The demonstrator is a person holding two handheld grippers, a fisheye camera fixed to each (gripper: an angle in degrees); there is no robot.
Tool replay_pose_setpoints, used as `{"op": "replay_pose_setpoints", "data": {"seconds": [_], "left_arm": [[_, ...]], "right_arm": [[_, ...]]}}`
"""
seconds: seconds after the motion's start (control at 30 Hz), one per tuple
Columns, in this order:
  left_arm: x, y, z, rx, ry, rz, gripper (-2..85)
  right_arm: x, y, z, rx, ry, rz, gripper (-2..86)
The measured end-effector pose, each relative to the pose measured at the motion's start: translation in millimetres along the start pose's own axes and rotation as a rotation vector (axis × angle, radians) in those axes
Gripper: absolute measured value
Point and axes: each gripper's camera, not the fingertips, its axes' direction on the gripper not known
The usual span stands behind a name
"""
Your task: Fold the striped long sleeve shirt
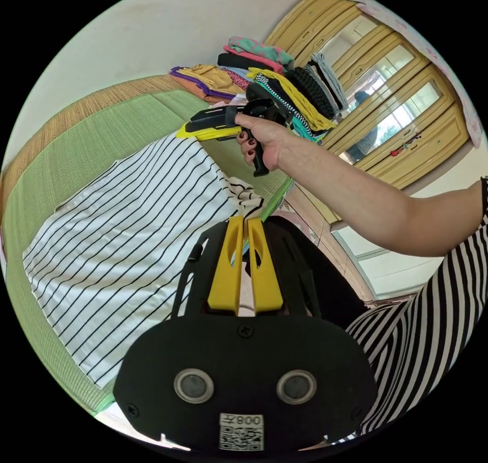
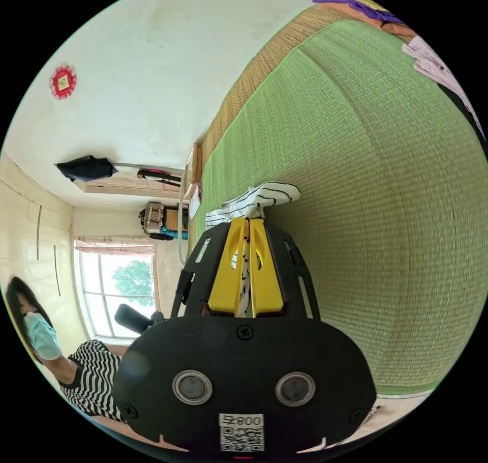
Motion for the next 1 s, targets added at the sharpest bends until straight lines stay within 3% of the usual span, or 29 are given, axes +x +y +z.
{"op": "replay_pose_setpoints", "data": {"seconds": [0.27,0.43,0.67,1.0], "left_arm": [[-106,166,-48,0.275,0.043,-0.258,1.2],[-180,287,-46,0.381,0.05,-0.485,1.1],[-277,431,13,0.444,0.165,-0.76,1.0],[-348,544,83,0.494,0.305,-0.879,0.9]], "right_arm": [[-198,-56,76,-0.067,0.08,-0.26,1.2],[-306,-89,175,-0.196,0.181,-0.376,1.1],[-382,-125,299,-0.373,0.341,-0.393,1.1],[-480,-174,391,-0.486,0.483,-0.42,1.3]]}}
